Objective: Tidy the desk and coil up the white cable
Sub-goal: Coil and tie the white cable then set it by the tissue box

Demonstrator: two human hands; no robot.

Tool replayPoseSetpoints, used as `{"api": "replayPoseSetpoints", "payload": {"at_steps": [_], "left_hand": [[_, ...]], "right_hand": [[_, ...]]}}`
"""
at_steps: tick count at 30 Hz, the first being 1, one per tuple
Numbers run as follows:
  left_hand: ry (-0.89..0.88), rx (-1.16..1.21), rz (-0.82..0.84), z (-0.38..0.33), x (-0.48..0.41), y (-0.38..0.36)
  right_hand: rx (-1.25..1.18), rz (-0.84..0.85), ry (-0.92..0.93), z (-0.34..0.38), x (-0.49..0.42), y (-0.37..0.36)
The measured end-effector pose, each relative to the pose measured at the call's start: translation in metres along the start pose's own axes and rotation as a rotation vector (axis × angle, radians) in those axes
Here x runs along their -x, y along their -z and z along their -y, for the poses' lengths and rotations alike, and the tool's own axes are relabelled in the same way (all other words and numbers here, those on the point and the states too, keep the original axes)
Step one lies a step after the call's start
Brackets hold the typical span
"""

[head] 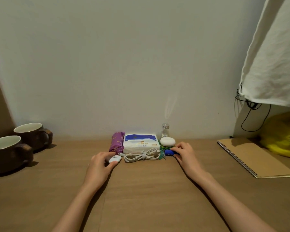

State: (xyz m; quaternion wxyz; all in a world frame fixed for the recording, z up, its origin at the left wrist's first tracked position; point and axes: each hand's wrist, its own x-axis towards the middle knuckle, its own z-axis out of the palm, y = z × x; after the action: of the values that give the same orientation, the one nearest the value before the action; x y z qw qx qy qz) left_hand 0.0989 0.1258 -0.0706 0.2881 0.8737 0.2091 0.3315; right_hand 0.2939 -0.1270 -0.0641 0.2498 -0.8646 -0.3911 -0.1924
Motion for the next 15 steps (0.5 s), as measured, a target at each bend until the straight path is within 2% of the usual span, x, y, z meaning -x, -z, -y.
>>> {"api": "replayPoseSetpoints", "payload": {"at_steps": [6, 15], "left_hand": [[0.005, 0.041, 0.023, 0.0023, -0.0052, 0.0005], [0.027, 0.036, -0.032, -0.0021, -0.0028, 0.008]], "right_hand": [[-0.024, -0.036, 0.009, -0.0037, -0.003, -0.0004], [-0.027, -0.091, -0.039, -0.0079, -0.0082, -0.0035]]}}
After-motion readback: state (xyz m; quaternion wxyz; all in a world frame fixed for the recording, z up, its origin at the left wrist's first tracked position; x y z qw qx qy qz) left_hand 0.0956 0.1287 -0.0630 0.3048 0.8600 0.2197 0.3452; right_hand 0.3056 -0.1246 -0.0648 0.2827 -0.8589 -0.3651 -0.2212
